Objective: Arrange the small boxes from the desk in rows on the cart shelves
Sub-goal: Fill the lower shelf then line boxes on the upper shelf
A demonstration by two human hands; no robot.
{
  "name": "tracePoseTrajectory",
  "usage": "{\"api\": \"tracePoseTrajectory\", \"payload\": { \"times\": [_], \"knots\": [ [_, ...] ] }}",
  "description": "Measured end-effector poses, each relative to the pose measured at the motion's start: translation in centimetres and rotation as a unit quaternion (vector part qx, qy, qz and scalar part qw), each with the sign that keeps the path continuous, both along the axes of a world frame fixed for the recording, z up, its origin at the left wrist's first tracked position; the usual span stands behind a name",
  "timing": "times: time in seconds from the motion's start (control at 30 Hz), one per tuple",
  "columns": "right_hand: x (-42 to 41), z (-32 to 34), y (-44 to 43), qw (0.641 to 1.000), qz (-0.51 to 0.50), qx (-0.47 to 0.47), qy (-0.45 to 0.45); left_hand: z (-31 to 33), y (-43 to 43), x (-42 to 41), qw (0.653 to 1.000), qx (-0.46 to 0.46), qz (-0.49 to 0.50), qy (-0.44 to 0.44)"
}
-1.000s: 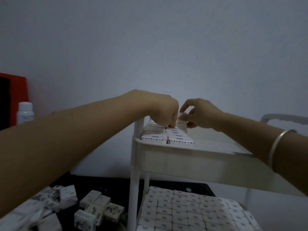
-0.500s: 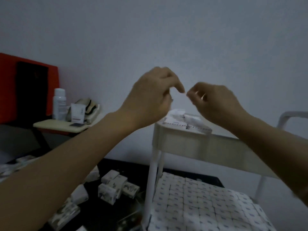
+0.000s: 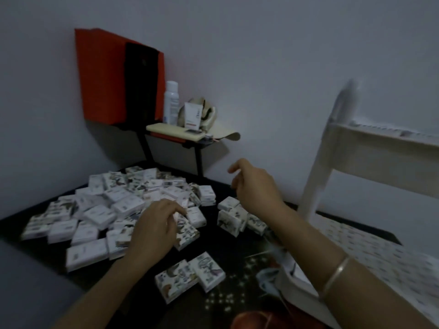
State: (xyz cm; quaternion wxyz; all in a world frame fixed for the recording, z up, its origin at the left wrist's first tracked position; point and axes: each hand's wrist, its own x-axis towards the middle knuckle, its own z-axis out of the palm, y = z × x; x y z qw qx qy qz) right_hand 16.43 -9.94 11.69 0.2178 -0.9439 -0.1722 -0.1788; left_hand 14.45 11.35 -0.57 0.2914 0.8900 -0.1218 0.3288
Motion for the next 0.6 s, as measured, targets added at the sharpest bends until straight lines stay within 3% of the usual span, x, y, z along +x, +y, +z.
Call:
{"api": "tracePoseTrajectory", "payload": {
  "times": [0.13, 0.27, 0.4, 0.47, 0.6],
  "knots": [
    [7.1, -6.3, -0.6, 0.976, -0.144, 0.048, 0.155, -1.2, -0.6, 2.8, 0.997, 0.070, -0.002, 0.038],
    [11.1, -9.4, -0.4, 0.938, -0.255, 0.025, 0.233, -0.7, -1.8, 6.0, 0.983, 0.163, 0.075, 0.036],
    [14.5, -9.9, -0.7, 0.923, -0.287, -0.038, 0.256, -0.6, -2.7, 8.2, 0.949, 0.282, 0.113, 0.085],
    [15.4, -10.5, -1.2, 0.896, -0.303, -0.065, 0.319, -0.7, -3.2, 9.1, 0.930, 0.334, 0.117, 0.104],
    [18.4, -13.0, -2.5, 0.884, -0.245, -0.082, 0.389, -0.8, -3.5, 10.4, 0.886, 0.419, 0.116, 0.163]
  ]
}}
